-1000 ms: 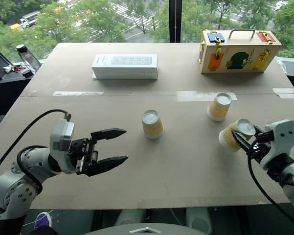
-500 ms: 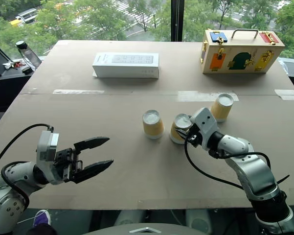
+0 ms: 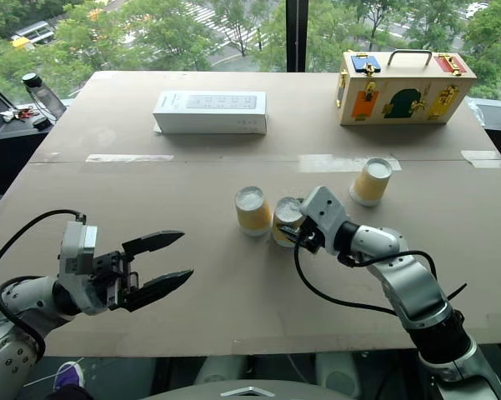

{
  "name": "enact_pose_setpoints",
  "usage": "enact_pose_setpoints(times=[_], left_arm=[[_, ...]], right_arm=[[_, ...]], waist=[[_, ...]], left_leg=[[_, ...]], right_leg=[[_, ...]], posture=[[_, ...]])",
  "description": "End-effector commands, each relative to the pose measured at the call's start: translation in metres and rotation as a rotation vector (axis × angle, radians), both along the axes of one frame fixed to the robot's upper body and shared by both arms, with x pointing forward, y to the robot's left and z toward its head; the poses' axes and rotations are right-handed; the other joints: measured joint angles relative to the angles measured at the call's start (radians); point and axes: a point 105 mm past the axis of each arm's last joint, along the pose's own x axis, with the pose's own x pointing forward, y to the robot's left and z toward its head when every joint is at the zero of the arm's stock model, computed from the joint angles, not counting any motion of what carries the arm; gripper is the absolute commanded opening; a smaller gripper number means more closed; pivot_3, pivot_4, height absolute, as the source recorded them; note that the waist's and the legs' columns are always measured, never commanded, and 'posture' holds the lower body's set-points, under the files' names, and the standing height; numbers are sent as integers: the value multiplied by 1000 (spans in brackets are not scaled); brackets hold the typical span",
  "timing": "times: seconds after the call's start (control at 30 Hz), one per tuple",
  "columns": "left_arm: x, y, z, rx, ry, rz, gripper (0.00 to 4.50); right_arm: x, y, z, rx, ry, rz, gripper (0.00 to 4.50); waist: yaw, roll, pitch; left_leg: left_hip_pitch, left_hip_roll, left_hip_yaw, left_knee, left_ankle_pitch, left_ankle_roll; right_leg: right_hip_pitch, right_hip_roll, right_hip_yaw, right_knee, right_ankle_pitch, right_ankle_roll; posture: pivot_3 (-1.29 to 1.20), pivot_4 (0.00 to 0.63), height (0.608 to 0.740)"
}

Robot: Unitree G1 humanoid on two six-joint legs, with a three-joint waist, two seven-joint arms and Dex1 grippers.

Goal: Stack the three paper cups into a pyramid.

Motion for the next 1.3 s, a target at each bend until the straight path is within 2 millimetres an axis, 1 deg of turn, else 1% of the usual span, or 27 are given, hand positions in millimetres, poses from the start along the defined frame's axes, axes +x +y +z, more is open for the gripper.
enact_pose_setpoints(times=[0.03,0.1,0.17,0.2,0.3,0.33,0.37,0.4,0.43,0.47,0.53,0.63,0.73,0.87,0.9,0.93,0.97,1.0,1.03,1.07,1.13,1.17,1.23,1.27,1.3], left_arm=[[-2,-8,9,-5,-34,-30,4500],[-2,-10,11,-3,-40,-42,4500],[-3,-13,12,-2,-46,-62,4500],[-4,-14,12,-1,-47,-68,4500],[-4,-21,16,-8,-64,-89,4500],[-4,-23,18,-13,-72,-99,4500],[-3,-25,20,-20,-77,-104,4500],[-3,-26,21,-24,-81,-107,4500],[-2,-28,23,-28,-85,-114,4500],[-2,-29,23,-29,-87,-117,4500],[-1,-31,25,-32,-93,-125,4500],[1,-32,27,-30,-98,-127,4500],[0,-31,28,-28,-99,-125,4500],[-3,-33,28,-29,-96,-122,4500],[-3,-33,28,-30,-95,-120,4500],[-4,-33,28,-30,-94,-119,4500],[-4,-33,28,-31,-92,-117,4500],[-4,-33,27,-31,-90,-115,4500],[-5,-33,27,-31,-88,-113,4500],[-5,-33,26,-31,-87,-113,4500],[-4,-33,26,-31,-85,-112,4500],[-4,-33,25,-31,-85,-112,4500],[-2,-34,26,-32,-85,-114,4500],[-2,-34,26,-33,-85,-115,4500],[-1,-34,26,-33,-85,-117,4500]], right_arm=[[2,-11,19,11,-79,-24,4383],[0,-23,34,35,-109,-47,4383],[-3,-39,55,101,-128,-80,4383],[-4,-43,62,123,-132,-88,4383],[-9,-69,95,236,-148,-135,4383],[-5,-80,103,252,-165,-183,4383],[2,-90,106,256,-173,-240,4383],[10,-98,105,246,-176,-296,4383],[21,-108,101,209,-183,-365,4383],[27,-114,97,180,-188,-406,4383],[46,-127,83,138,-167,-503,4383],[65,-136,64,122,-115,-586,4383],[79,-145,50,99,-88,-662,4383],[85,-151,44,104,-85,-700,4383],[85,-152,44,107,-88,-698,4166],[84,-151,45,114,-90,-690,3813],[83,-151,46,119,-92,-684,3568],[82,-151,47,121,-94,-681,3076],[81,-151,47,117,-96,-678,2722],[80,-150,48,116,-99,-668,2213],[79,-150,49,104,-106,-657,1399],[78,-149,49,98,-111,-655,908],[76,-146,51,92,-121,-631,146],[75,-144,52,92,-132,-622,15],[73,-142,55,92,-151,-602,15]], waist=[[3,0,0],[5,0,0],[5,0,0],[5,0,0],[5,0,0],[5,0,0],[5,0,0],[4,0,0],[3,0,0],[1,0,0],[1,0,0],[-1,0,0],[-1,1,1],[0,1,1],[0,1,1],[0,1,1],[0,1,1],[0,1,1],[0,1,1],[-1,1,1],[-1,1,1],[0,1,1],[0,1,1],[0,1,1],[0,1,1]], left_leg=[[0,0,0,0,0,0],[0,0,0,0,0,0],[0,0,0,0,0,0],[-1,0,0,0,0,0],[-1,0,0,0,0,0],[-1,0,0,0,0,0],[-1,0,0,0,0,0],[-1,0,0,0,0,0],[0,0,0,0,0,0],[0,0,1,0,0,0],[1,1,1,0,0,0],[0,1,2,0,0,0],[0,1,3,0,0,0],[0,1,4,0,0,0],[0,1,4,0,0,0],[0,1,4,0,0,0],[0,1,4,0,0,0],[1,1,4,0,0,0],[1,1,4,0,0,0],[1,1,4,0,0,0],[1,1,4,0,0,0],[1,1,4,0,0,0],[1,1,4,0,0,0],[1,1,4,0,0,0],[1,1,4,0,0,0]], right_leg=[[0,0,0,0,0,0],[0,0,0,0,0,0],[0,0,0,0,0,0],[0,0,0,0,0,0],[0,0,0,0,0,0],[0,0,0,0,0,0],[0,0,0,0,0,0],[0,0,0,0,0,0],[0,0,0,0,0,0],[0,0,0,0,0,0],[0,1,1,0,0,-1],[0,1,2,0,1,-1],[-1,1,3,0,1,-1],[-1,1,4,0,1,-1],[-1,1,3,0,1,-1],[0,1,3,0,1,-1],[0,1,3,0,1,-1],[0,1,4,0,1,-1],[0,1,3,0,1,-1],[0,1,3,0,1,-1],[0,1,4,0,1,-1],[0,1,4,0,1,-1],[0,1,4,0,1,-1],[0,1,4,0,1,-1],[0,1,4,0,1,-1]], posture=[[0,150,740],[0,150,740],[0,150,740],[0,150,740],[0,150,740],[0,150,740],[0,150,740],[0,150,740],[0,150,740],[0,150,740],[0,150,740],[0,150,740],[0,150,740],[0,150,740],[0,150,740],[0,150,740],[0,150,740],[0,150,740],[0,150,740],[0,150,740],[0,150,740],[0,150,740],[0,150,740],[0,150,740],[0,150,740]])
